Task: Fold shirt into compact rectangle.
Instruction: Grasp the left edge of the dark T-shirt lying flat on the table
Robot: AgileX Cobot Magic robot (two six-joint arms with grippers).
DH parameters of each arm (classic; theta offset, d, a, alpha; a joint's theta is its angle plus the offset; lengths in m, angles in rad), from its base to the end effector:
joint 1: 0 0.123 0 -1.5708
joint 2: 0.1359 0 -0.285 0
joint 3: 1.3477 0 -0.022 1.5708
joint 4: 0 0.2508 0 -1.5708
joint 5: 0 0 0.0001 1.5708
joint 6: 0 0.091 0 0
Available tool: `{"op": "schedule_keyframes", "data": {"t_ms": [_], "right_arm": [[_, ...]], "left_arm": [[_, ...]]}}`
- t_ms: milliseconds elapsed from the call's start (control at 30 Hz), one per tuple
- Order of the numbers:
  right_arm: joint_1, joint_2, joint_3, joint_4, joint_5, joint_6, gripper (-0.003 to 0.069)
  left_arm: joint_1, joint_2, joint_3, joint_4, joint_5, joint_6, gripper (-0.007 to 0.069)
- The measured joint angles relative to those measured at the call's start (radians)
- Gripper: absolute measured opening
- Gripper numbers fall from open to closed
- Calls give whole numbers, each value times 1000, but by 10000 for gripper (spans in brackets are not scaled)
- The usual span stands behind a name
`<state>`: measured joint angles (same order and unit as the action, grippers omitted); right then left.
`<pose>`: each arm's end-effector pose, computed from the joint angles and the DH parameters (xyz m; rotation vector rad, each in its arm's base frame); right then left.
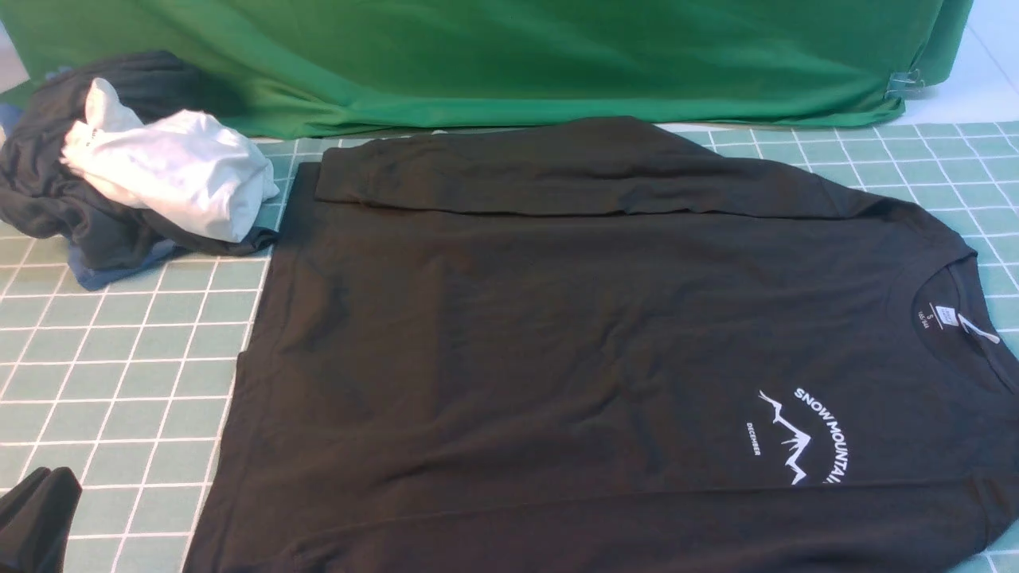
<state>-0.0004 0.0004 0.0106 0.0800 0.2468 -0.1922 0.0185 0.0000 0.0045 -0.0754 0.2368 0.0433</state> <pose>0.0557 0.0018 0.1873 -0.1137 1.7374 -0.0674 0.0557 -0.0006 0.1902 -0.0288 1.7240 -0.0237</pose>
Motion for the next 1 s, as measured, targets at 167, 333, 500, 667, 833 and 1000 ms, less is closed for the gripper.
{"op": "schedule_keyframes", "data": {"t_ms": [167,333,500,667,833,1000], "right_arm": [[0,0,0,0,0,0,240],[0,0,0,0,0,0,240],[0,0,0,0,0,0,240],[0,0,0,0,0,0,240],[0,0,0,0,0,0,240],[0,0,0,0,0,0,240]], "left_arm": [[0,0,0,0,0,0,15],[0,0,0,0,0,0,15],[0,0,0,0,0,0,15],[0,0,0,0,0,0,15],[0,0,0,14,-17,3,15],[0,0,0,-192,-247,-78,15]]}}
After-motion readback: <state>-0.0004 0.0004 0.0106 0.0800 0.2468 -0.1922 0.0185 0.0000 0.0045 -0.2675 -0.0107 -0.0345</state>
